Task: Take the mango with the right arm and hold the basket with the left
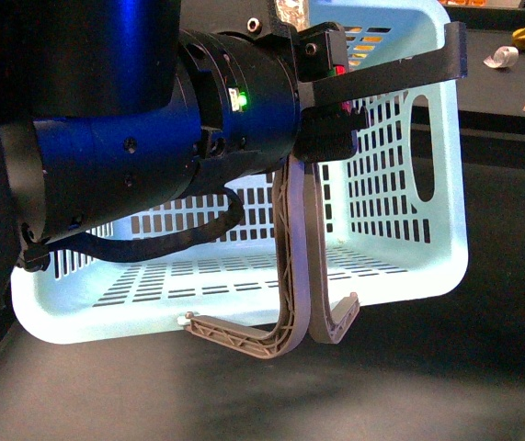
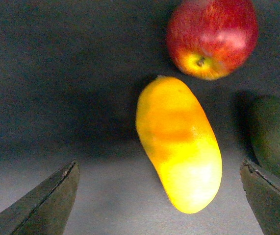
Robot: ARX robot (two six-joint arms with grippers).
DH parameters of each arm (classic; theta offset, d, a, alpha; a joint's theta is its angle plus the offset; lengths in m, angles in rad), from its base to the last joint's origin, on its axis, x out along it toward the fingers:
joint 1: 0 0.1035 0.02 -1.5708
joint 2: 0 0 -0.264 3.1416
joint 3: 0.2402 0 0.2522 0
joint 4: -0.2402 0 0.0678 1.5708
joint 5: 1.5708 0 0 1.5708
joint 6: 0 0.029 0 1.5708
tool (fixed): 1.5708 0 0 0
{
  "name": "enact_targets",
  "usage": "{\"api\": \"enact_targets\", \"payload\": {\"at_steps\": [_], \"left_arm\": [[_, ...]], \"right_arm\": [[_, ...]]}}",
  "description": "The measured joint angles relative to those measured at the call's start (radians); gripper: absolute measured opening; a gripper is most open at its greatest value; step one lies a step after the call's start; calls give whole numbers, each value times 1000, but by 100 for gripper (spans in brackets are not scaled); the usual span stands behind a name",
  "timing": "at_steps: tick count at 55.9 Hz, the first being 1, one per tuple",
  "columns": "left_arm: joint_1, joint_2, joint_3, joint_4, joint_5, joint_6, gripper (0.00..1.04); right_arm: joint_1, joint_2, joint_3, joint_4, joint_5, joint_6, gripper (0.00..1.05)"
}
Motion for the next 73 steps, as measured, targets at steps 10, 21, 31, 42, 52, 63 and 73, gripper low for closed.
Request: {"api": "enact_targets", "payload": {"at_steps": [10, 21, 31, 42, 52, 63, 73], "left_arm": [[0, 0, 0, 0, 0, 0, 6], [0, 0, 0, 0, 0, 0, 6], [0, 0, 0, 0, 0, 0, 6], [0, 0, 0, 0, 0, 0, 6], [0, 0, 0, 0, 0, 0, 6], [0, 0, 0, 0, 0, 0, 6], [0, 0, 0, 0, -1, 0, 6]], "right_arm": [[-39, 98, 94, -45, 13, -22, 97], [-51, 156, 182, -90, 25, -27, 97], [-49, 189, 247, -123, 35, -24, 97], [-44, 215, 298, -154, 47, -20, 97], [-49, 242, 331, -160, 69, -16, 97], [-63, 247, 334, -155, 62, -11, 77], [-87, 217, 300, -167, 20, 5, 61]]}}
